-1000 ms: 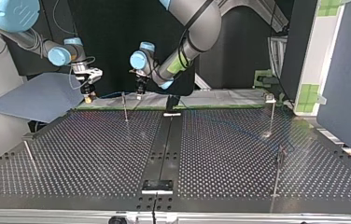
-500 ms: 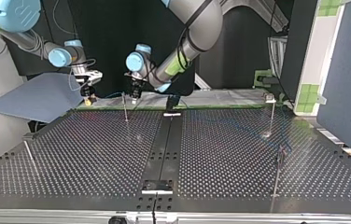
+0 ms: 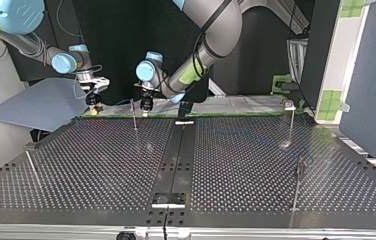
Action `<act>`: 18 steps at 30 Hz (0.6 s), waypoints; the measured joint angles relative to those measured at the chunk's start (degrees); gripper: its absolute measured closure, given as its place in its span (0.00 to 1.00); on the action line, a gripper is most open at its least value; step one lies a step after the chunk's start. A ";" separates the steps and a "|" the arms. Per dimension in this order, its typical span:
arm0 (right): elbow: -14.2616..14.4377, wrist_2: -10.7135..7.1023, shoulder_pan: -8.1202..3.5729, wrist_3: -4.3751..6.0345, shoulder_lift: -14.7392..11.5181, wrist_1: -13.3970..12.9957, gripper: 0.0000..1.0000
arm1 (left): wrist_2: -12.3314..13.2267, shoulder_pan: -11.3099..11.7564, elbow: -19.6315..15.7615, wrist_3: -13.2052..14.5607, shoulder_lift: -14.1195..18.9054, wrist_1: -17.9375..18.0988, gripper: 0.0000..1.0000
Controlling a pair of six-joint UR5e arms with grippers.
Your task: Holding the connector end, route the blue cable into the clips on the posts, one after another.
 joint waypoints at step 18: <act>-0.01 0.11 0.77 0.44 0.06 -0.16 1.00 | 2.69 0.12 0.02 -3.35 -3.36 0.89 1.00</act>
